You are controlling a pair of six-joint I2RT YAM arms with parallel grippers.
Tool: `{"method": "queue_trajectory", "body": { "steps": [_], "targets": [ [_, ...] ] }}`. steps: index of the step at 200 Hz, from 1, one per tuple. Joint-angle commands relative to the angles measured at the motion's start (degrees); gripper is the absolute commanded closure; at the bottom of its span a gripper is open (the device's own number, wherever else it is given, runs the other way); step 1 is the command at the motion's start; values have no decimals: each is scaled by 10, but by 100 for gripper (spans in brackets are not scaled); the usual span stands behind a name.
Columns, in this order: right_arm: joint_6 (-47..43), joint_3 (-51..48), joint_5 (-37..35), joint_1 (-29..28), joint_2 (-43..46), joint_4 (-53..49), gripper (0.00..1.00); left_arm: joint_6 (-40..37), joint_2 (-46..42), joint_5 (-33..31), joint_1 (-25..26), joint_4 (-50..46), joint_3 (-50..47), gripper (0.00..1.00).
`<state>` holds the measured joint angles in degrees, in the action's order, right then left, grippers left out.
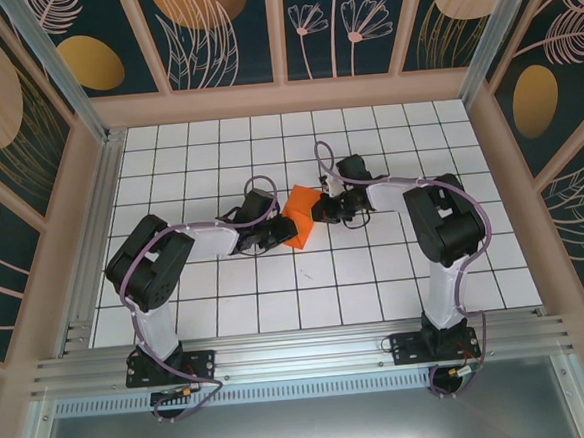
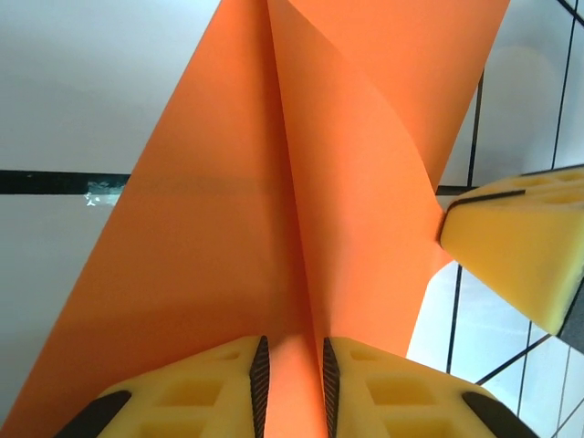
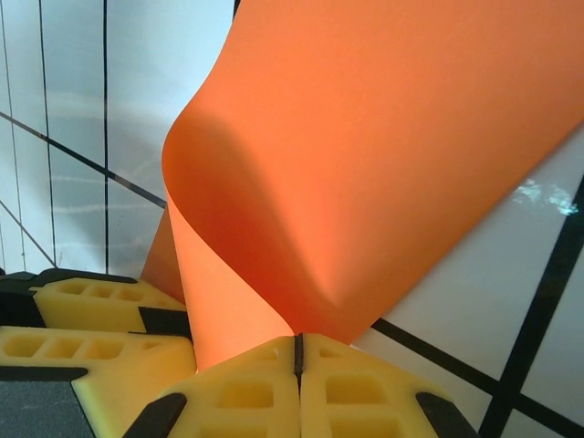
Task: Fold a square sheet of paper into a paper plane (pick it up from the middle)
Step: Fold the triangle a second time at the center of the table.
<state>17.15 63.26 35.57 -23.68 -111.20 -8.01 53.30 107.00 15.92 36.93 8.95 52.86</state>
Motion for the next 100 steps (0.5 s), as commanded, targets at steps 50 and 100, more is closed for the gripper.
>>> {"method": "queue_trajectory", "body": {
  "steps": [50, 100],
  "targets": [
    [-23, 36, -14, -6, -22, -23, 94, -55, 32, -17, 3, -80, 26, 78],
    [-29, 42, -10, -9, -26, -29, 94, -64, 18, -22, 3, -89, 43, 79]
  ]
}}
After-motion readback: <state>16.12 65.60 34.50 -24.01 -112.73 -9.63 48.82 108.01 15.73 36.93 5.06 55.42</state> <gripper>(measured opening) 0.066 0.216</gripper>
